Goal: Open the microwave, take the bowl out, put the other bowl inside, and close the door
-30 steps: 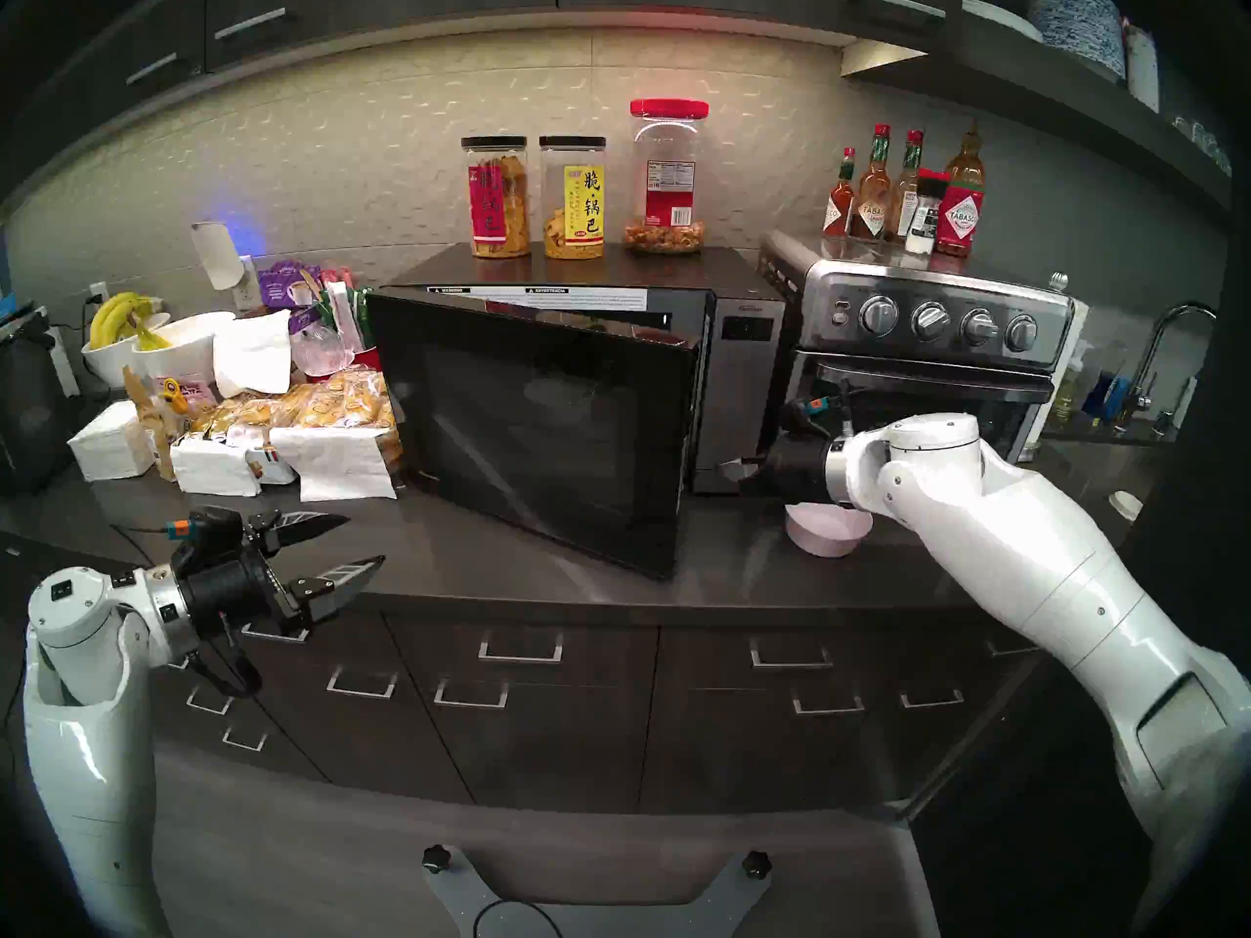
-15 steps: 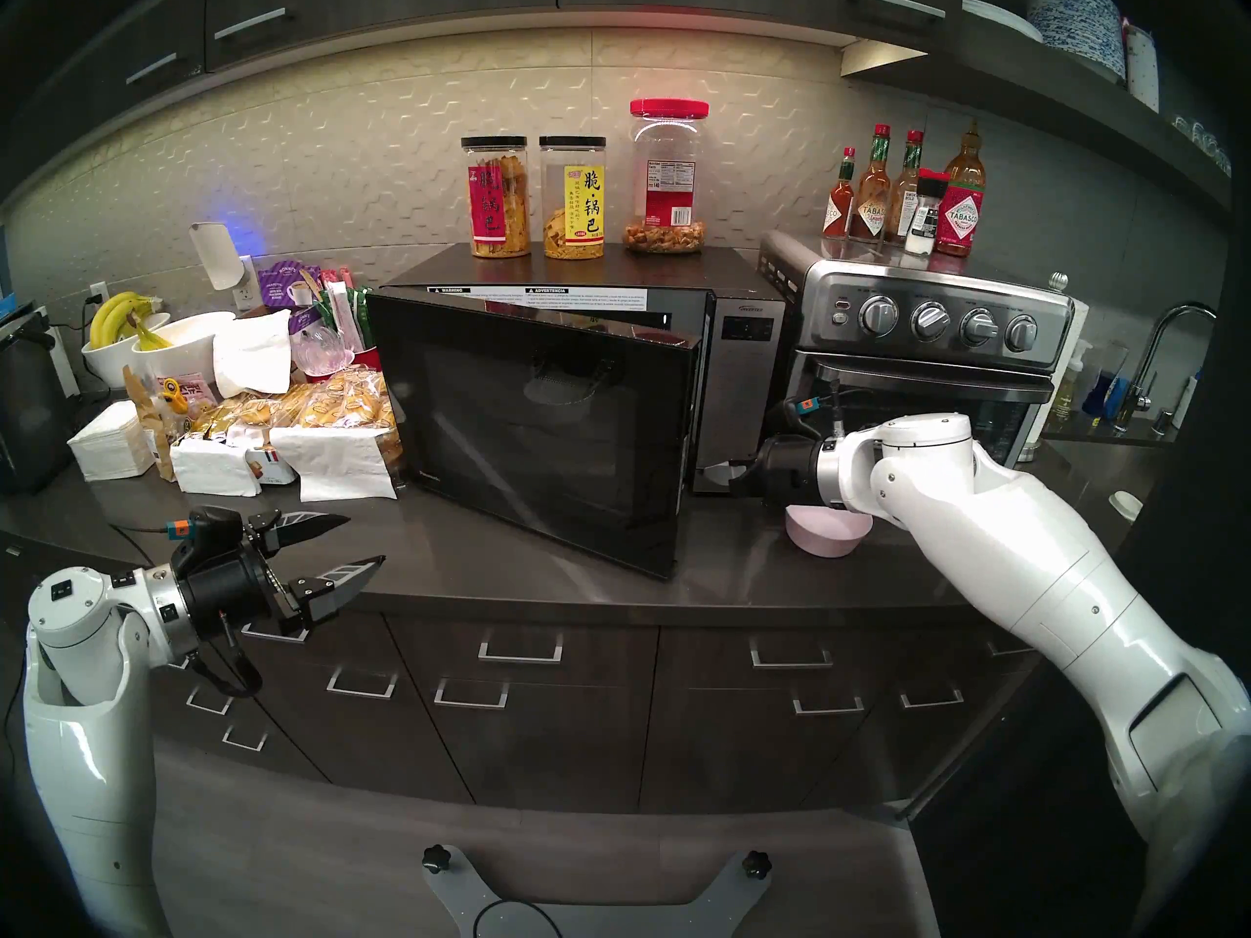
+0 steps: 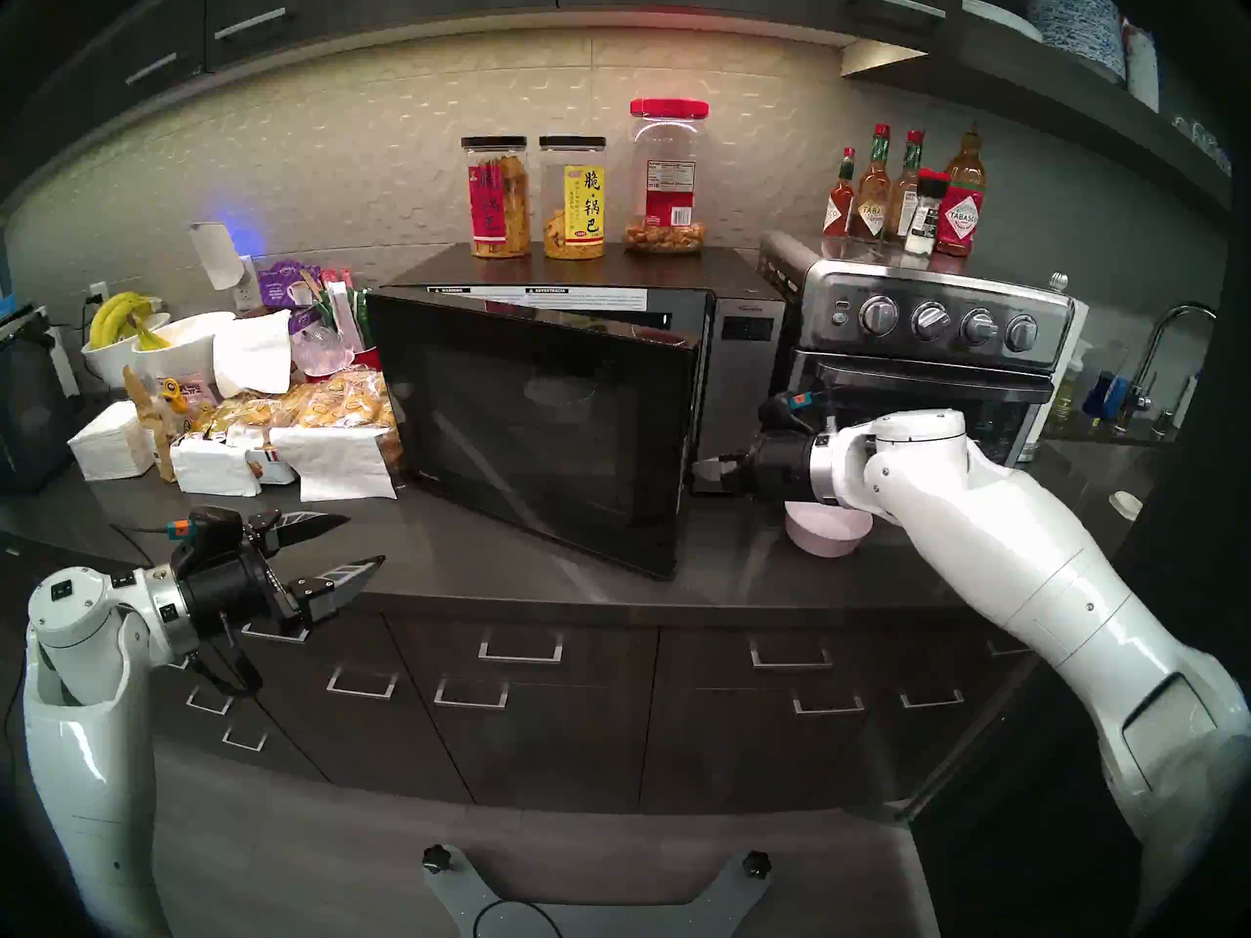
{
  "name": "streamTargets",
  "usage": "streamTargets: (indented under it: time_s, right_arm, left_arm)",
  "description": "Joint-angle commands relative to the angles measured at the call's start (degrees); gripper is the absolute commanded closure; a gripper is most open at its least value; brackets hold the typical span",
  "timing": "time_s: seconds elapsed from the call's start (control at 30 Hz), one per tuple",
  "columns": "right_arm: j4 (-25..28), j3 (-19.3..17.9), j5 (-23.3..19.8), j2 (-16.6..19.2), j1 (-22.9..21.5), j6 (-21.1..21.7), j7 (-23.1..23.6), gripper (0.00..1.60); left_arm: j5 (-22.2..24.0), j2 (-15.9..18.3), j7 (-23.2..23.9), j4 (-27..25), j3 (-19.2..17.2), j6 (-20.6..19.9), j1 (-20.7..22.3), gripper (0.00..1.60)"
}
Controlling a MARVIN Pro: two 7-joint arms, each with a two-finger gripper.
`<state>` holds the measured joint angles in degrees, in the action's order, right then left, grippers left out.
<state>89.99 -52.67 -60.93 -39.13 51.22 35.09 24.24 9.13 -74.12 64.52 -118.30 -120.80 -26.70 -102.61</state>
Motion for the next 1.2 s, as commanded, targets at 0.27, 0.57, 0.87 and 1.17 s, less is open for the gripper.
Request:
streamTargets:
  time_s: [0.27,0.57,0.87,1.17]
  right_arm:
    - [2.3,-1.0,-2.2,0.3,-0.6,0.1,4.5,1.60]
    - [3.0,-0.8,-2.9,1.0,0.0,0.1,7.4,1.60]
    - [4.4,-0.7,-3.1,1.3,1.0,0.0,7.6,1.60]
    - [4.6,-0.6,-3.0,1.1,1.1,0.0,7.8,1.60]
  left_arm:
    - [0.2,0.0,0.1,-0.7,0.0,-0.1,0.0,0.00]
    - [0.2,0.0,0.1,-0.7,0.0,-0.2,0.0,0.00]
    - [0.2,0.0,0.1,-0.7,0.0,-0.2,0.0,0.00]
    - [0.2,0.0,0.1,-0.7,0.0,-0.2,0.0,0.00]
